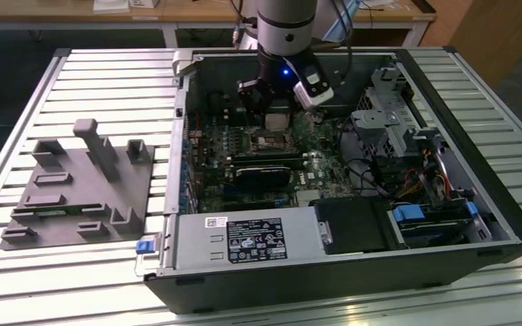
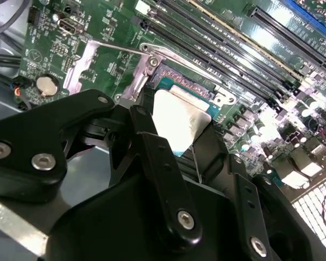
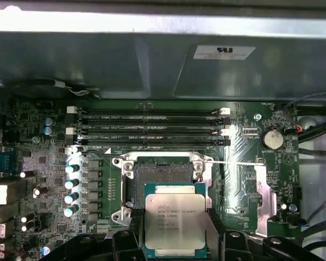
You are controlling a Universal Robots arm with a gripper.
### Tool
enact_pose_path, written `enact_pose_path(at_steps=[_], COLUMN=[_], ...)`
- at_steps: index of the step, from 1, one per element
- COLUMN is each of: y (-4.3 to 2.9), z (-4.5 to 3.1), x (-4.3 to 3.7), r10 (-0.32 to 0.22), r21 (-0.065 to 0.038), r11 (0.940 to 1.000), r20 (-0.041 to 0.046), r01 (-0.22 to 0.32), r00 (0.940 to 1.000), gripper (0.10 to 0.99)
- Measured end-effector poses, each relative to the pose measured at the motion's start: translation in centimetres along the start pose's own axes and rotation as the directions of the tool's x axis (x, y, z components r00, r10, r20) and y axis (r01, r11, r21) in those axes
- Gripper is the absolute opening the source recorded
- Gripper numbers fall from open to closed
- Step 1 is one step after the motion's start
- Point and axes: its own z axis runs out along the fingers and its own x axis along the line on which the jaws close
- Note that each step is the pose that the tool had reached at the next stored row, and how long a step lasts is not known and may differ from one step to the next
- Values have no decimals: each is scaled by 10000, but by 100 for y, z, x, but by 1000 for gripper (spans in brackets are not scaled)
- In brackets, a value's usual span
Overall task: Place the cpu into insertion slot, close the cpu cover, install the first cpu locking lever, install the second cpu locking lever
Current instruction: 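Place the cpu into insertion slot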
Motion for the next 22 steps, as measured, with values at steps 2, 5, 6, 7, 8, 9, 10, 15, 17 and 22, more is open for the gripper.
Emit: enact_pose_path(at_steps=[2,5,6,7,8,9,10,15,17,22], y=[-1,19,28,37,44,45,45,45,45,44], z=[25,49,57,64,69,70,70,74,77,85], x=[1,3,3,4,4,4,4,4,5,5], r10=[1,2,1,0,0,-1,-1,255,608,1492], r21=[38,113,148,176,203,204,206,215,227,256], r11=[10000,9999,9999,9998,9998,9998,9998,9994,9979,9885], r20=[-29,-54,-61,-68,-70,-71,-71,-51,-23,48], r01=[-1,-2,0,1,2,2,3,-254,-607,-1493], r00=[10000,10000,10000,10000,10000,10000,10000,9997,9981,9888], gripper=[537,537,537,537,537,537,537,537,537,537])
